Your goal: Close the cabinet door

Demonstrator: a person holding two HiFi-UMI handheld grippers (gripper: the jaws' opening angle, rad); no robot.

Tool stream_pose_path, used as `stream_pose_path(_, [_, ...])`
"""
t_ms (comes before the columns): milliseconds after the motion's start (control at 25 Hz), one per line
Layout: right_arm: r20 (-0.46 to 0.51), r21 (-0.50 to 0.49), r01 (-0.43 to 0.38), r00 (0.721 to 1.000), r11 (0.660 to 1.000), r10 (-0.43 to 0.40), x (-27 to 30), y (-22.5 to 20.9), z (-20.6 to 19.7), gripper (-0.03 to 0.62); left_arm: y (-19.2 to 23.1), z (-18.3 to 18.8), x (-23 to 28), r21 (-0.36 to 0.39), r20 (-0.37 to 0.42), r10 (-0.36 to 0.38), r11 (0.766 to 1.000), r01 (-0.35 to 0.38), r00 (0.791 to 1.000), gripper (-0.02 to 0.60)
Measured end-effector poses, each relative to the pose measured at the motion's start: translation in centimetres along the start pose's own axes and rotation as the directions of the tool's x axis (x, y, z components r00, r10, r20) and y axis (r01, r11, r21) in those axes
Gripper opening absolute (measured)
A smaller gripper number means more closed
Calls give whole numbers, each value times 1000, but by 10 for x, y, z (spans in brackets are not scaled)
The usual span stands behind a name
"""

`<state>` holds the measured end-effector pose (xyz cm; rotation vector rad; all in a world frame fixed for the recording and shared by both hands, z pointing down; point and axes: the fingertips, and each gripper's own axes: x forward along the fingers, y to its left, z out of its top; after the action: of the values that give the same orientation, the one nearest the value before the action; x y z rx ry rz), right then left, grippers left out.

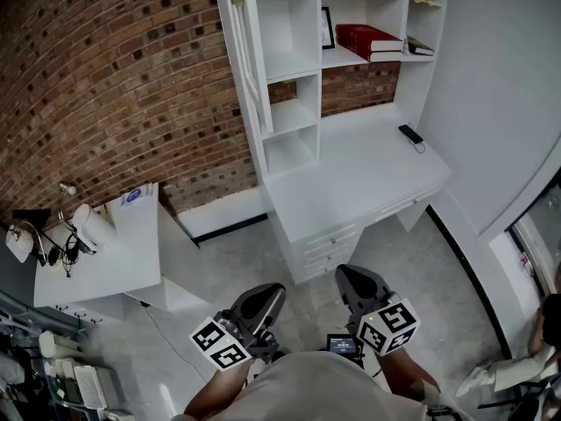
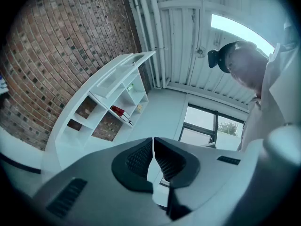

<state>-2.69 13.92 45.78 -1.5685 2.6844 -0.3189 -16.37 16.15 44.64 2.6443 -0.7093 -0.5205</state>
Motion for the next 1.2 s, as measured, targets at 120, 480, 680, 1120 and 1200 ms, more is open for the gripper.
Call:
stream_pose_path(120, [-4,-12,-3,1000,1000,3,-2,-5,1,26,-1,-3,7,1,2,-3,1000,3,1000,20])
stream_pose_path(480, [-8,-23,-5,1000,1000,5,-12,-30,4,26,-7,-10,29,9,4,1,1000,-1,1000,20])
stream_pose_path(680, [6,-3,13,1000,1000,-13,-20,-53,7,26,-11,-16,43,19,4,15,1000,-15,1000,20])
stream_pose_path(1120, [23,-59,16,1000,998,-15,-21,-92,15,29,-17,-25,70,78,2,39,996,-39,999,20])
stream_pose_path(1200, [28,-57,6,1000,998,-5,-17,-93,16,29,-15,-24,70,81,5,47,996,-47,999,20])
